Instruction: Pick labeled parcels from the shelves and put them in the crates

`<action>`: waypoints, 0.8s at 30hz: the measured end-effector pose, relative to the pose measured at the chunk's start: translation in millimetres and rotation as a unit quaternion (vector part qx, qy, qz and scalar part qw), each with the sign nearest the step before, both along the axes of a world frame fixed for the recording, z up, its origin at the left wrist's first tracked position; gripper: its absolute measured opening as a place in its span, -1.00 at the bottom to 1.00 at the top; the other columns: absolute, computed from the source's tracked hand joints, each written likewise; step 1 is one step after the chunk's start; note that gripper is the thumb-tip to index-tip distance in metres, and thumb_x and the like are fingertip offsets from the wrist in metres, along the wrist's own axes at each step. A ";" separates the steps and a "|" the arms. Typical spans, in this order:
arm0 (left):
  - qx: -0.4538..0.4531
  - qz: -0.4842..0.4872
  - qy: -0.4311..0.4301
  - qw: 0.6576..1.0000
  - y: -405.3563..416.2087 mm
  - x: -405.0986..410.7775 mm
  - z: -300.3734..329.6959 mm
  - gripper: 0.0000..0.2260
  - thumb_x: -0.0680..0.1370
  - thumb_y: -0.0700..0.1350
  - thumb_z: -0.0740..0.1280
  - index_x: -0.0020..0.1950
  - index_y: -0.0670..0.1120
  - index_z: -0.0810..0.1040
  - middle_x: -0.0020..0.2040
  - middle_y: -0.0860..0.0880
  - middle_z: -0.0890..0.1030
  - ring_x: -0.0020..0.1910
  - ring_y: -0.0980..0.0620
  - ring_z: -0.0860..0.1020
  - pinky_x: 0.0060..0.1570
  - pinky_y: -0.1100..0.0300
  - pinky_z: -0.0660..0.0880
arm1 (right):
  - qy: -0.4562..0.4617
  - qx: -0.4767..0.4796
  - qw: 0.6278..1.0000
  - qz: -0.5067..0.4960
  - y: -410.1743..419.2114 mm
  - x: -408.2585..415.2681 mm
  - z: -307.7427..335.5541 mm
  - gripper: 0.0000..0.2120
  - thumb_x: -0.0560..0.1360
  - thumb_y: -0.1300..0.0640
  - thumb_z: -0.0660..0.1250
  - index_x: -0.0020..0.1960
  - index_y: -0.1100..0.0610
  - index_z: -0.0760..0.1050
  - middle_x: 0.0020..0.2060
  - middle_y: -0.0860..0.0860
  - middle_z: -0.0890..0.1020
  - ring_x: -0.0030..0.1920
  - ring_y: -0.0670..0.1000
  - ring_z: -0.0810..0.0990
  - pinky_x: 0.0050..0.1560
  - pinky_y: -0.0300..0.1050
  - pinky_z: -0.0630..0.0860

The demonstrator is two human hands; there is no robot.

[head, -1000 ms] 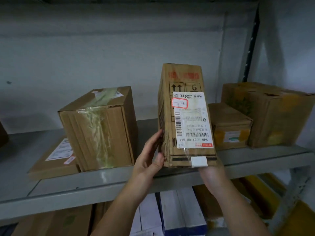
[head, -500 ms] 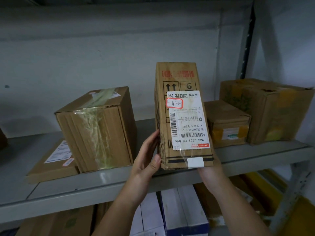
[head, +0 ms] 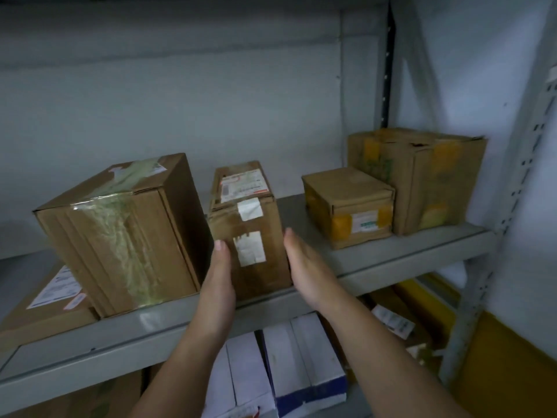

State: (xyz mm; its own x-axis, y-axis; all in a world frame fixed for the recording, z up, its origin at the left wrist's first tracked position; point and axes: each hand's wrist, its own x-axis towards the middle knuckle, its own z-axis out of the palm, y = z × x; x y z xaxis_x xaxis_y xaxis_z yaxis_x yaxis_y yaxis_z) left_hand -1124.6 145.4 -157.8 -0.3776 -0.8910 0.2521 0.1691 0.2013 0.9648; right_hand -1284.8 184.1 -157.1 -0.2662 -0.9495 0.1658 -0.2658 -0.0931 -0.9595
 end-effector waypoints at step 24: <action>0.200 -0.040 -0.153 0.967 -11.0 -190.1 68.5 -0.16 0.48 0.48 0.30 0.61 -0.01 0.43 0.48 -0.07 0.56 0.42 -0.20 0.56 0.47 -0.21 0.46 | 0.082 -0.057 0.934 -0.342 40.6 -124.8 24.6 -0.43 0.70 -0.06 0.21 0.66 0.05 0.25 0.56 0.03 0.32 0.54 0.11 0.36 0.53 0.05 0.33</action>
State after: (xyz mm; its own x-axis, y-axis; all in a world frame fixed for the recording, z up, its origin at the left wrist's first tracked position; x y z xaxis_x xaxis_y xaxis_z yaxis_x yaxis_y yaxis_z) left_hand -1314.7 134.4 -89.3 -0.4511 -0.8592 -0.2414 -0.1378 -0.2002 0.9700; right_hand -1409.6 224.7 -132.4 -0.7666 -0.5396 0.3480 -0.4437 0.0534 -0.8946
